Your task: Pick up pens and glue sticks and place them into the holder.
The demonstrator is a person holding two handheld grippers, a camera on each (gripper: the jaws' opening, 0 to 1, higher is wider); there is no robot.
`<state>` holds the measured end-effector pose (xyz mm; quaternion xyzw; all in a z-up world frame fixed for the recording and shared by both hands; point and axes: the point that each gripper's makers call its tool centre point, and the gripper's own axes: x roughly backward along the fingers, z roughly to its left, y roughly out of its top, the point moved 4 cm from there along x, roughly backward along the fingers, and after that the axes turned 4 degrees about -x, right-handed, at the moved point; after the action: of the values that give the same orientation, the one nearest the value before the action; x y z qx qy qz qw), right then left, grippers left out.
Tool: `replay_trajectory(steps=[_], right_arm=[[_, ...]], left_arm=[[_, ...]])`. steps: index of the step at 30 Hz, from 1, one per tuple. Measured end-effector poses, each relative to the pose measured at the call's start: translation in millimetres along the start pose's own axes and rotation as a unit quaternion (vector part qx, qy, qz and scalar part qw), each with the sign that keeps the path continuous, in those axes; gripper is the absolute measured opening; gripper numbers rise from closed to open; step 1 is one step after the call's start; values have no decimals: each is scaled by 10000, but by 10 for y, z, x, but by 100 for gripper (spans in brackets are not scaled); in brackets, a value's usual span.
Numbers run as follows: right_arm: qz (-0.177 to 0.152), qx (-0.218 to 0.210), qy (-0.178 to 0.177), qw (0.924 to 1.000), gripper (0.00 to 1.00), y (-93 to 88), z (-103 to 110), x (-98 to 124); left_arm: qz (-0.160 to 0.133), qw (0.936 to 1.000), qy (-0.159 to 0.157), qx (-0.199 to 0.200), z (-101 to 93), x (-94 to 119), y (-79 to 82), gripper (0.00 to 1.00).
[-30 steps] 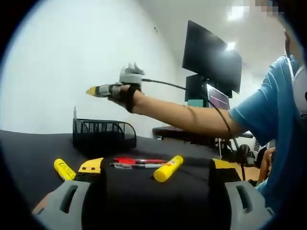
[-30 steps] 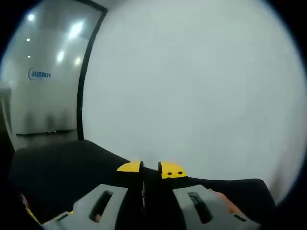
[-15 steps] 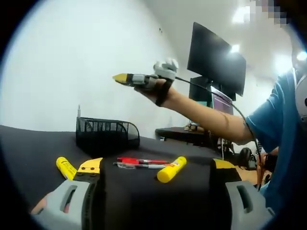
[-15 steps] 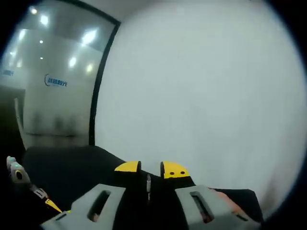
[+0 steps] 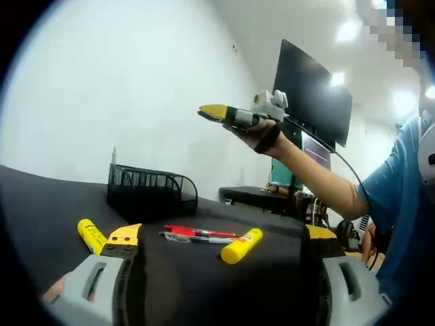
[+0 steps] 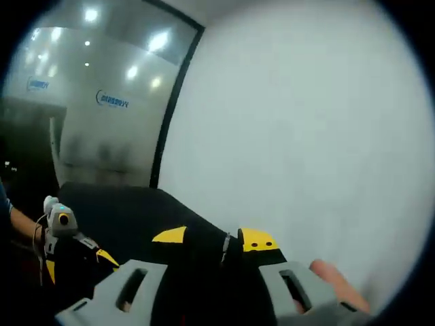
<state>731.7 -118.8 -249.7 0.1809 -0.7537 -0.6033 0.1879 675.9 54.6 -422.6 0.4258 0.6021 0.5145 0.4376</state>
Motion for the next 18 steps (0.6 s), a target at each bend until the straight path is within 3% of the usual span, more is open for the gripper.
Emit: replay_trajectory(steps=[6,10,16,18], right_arm=[[309,323,516,9977,31,-20,291,162],[553,426,840,9940,33,-85,313,182],[1137,543,1413,9819,34,-297,512,257],[1463,638,1627,9737,34,-418,605,282]], left_arm=[[103,9998,-128,-138,-55,-13,-35,96],[122,9997,-134,-158,-51,-9,-39,96],[136,9997,-133,-179,-73,-10,-46,96],[149,9996,-128,-186,-71,-7,-49,96]])
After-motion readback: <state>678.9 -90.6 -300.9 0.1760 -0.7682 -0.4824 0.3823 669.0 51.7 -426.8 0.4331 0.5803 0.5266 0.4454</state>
